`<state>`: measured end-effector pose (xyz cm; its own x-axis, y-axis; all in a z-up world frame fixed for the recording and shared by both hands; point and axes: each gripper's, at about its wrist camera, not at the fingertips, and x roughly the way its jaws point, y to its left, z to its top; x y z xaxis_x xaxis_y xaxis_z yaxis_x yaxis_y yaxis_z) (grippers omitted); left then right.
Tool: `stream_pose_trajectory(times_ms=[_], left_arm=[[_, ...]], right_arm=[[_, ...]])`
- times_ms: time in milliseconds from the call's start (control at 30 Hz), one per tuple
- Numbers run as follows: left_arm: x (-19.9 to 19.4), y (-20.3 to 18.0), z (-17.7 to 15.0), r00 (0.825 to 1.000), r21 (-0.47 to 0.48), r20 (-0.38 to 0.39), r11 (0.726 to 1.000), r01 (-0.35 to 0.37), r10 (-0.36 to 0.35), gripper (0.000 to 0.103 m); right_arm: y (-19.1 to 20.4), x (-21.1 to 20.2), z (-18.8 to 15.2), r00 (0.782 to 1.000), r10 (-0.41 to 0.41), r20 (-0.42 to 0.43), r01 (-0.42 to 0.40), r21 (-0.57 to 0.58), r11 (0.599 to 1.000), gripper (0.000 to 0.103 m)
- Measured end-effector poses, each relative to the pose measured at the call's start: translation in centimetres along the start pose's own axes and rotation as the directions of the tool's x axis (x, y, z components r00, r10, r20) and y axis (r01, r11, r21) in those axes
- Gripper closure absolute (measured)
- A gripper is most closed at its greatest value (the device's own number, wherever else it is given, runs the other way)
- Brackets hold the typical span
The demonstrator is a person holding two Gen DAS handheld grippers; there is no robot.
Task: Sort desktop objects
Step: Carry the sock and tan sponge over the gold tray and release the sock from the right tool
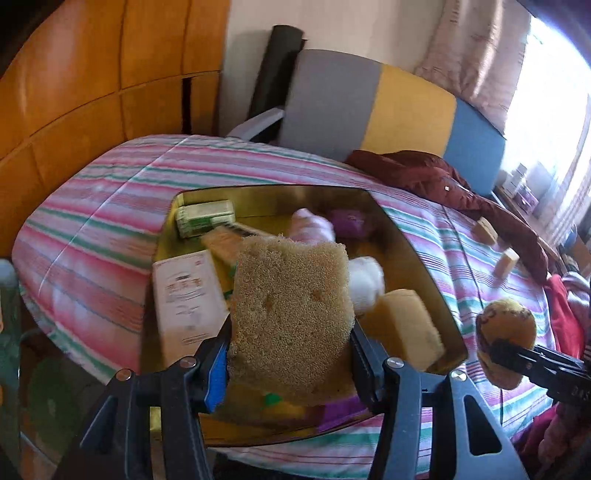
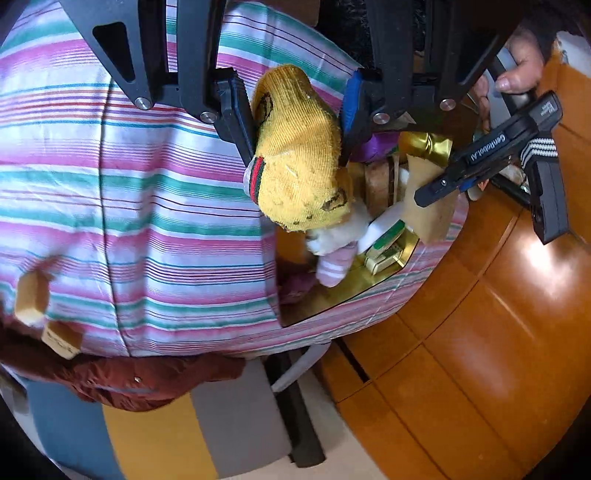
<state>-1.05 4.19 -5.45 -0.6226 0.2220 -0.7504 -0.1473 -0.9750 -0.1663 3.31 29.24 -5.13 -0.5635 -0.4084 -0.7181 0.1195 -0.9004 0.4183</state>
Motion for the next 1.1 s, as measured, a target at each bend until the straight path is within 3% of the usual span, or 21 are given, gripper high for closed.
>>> stream_pose_trajectory(times_ms=[233,467,1100], left_arm=[[-0.6,1.2,-0.6,1.000,-0.018,0.008,1.000,-0.003,0.003,0.048],[-0.1,-0.4,-1.2,0.999,0.029,-0.009,0.998,0.053,-0.052,0.048],[2.5,-2.7,-0.4,0.994,0.045,-0.064,0.994,0.096,-0.093,0.048]], right_arm=[[1.6,0.9,-0.3,0.999,0.038,-0.027,-0.039,-0.035,0.999,0.062],[2.9,1.9,0.0,0.998,0.046,-0.037,-0.048,-0.068,0.997,0.062],[4.2,3.7,3.1,1.000,0.004,-0.021,-0.005,-0.073,0.997,0.059]])
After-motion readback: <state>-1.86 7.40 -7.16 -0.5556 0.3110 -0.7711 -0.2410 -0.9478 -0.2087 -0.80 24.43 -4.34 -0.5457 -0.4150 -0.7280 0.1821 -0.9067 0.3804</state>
